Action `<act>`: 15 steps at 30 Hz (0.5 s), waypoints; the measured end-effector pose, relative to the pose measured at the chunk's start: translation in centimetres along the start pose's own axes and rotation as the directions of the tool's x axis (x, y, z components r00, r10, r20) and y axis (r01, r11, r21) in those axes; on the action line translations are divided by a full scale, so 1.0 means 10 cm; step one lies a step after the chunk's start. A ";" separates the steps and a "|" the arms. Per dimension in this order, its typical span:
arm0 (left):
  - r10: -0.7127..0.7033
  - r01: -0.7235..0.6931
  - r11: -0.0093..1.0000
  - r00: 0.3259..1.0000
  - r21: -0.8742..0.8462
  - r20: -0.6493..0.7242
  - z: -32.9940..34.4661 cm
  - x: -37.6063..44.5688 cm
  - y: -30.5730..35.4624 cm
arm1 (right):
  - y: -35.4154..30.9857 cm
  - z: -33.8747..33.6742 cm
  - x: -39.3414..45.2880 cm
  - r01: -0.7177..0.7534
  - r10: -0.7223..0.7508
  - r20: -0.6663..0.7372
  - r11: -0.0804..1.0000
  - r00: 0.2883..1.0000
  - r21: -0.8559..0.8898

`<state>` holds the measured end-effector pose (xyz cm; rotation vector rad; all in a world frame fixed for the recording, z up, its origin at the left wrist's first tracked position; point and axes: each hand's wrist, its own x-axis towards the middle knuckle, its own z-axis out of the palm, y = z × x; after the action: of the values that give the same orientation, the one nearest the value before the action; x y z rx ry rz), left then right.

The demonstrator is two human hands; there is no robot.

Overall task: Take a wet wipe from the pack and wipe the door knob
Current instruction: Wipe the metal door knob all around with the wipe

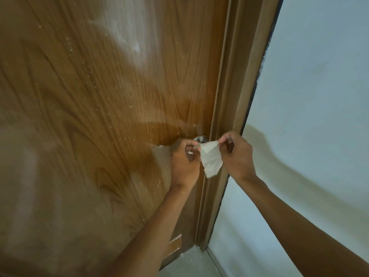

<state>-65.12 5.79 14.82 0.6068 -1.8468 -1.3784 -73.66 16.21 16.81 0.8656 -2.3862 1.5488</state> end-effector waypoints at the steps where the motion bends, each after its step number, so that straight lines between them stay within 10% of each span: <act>1: -0.027 0.027 1.000 1.000 -0.008 -0.012 0.02 0.01 -0.01 | 0.01 0.04 0.01 0.002 -0.002 -0.002 1.000 1.000 0.002; 12: -0.089 0.089 0.995 0.996 0.033 -0.021 0.00 -0.02 -0.12 | 0.19 0.37 -0.16 -0.019 0.003 0.265 0.998 0.964 0.056; 15: 0.050 -0.055 0.987 0.998 0.148 0.039 -0.06 0.03 -0.09 | 0.20 0.43 -0.15 -0.322 0.243 0.283 0.906 0.928 0.274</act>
<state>-64.85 4.95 14.16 0.6078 -1.9931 -1.2322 -72.75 13.60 12.69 0.8326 -2.5690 2.0972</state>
